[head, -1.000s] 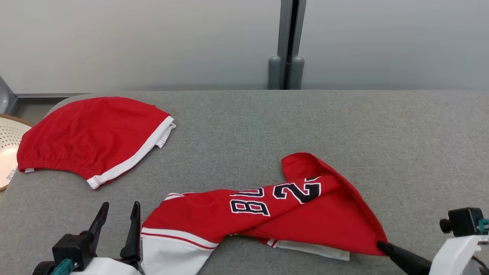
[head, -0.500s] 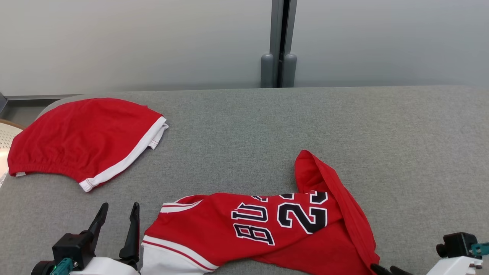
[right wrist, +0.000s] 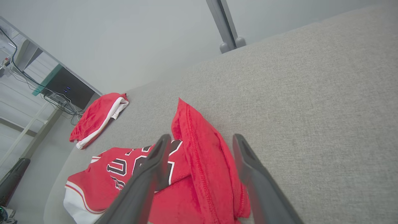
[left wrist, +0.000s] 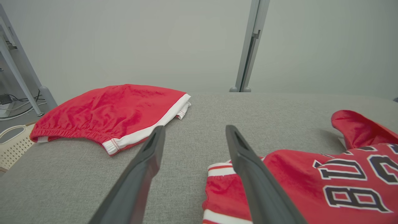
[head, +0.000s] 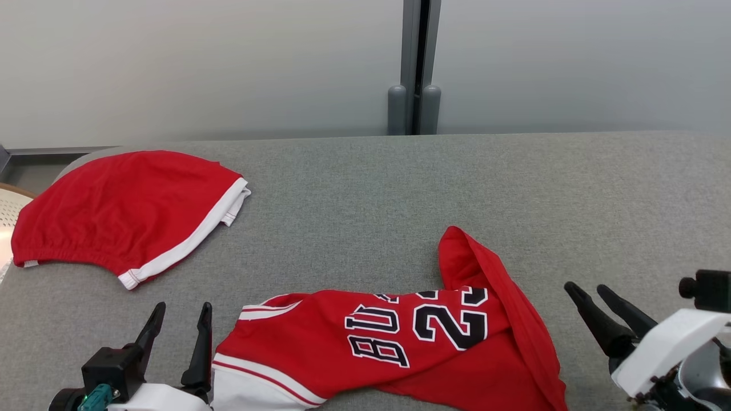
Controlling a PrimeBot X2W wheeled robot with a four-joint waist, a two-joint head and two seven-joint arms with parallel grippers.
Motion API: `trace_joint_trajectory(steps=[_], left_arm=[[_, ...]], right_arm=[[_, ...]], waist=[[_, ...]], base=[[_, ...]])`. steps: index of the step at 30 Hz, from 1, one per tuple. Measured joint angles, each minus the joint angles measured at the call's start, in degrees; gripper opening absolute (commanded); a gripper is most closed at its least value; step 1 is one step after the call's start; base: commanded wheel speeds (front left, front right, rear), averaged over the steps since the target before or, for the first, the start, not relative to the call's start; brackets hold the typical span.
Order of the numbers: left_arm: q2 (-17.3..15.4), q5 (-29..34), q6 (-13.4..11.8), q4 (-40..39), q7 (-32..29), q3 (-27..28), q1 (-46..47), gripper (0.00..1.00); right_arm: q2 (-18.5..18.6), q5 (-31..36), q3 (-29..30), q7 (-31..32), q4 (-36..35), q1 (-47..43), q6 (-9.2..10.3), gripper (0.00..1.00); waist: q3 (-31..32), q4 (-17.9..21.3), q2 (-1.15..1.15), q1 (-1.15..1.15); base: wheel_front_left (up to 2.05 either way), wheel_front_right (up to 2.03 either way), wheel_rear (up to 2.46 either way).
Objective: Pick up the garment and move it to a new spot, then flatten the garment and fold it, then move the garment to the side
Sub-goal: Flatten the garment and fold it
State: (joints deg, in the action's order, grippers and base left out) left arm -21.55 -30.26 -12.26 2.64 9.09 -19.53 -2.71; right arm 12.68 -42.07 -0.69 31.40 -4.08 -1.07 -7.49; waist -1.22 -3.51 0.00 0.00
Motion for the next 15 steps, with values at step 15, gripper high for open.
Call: trace_joint_trajectory(steps=[15], left_arm=[[1.92, -0.36, 1.12, 1.66, 0.88, -1.57, 4.39, 1.00]], right_arm=[[0.51, 4.23, -11.32, 5.30, 24.42, 25.53, 0.00, 1.00]], waist=[[-3.91, -6.61, 0.00, 0.00]], base=[[0.00, 0.00, 0.00]])
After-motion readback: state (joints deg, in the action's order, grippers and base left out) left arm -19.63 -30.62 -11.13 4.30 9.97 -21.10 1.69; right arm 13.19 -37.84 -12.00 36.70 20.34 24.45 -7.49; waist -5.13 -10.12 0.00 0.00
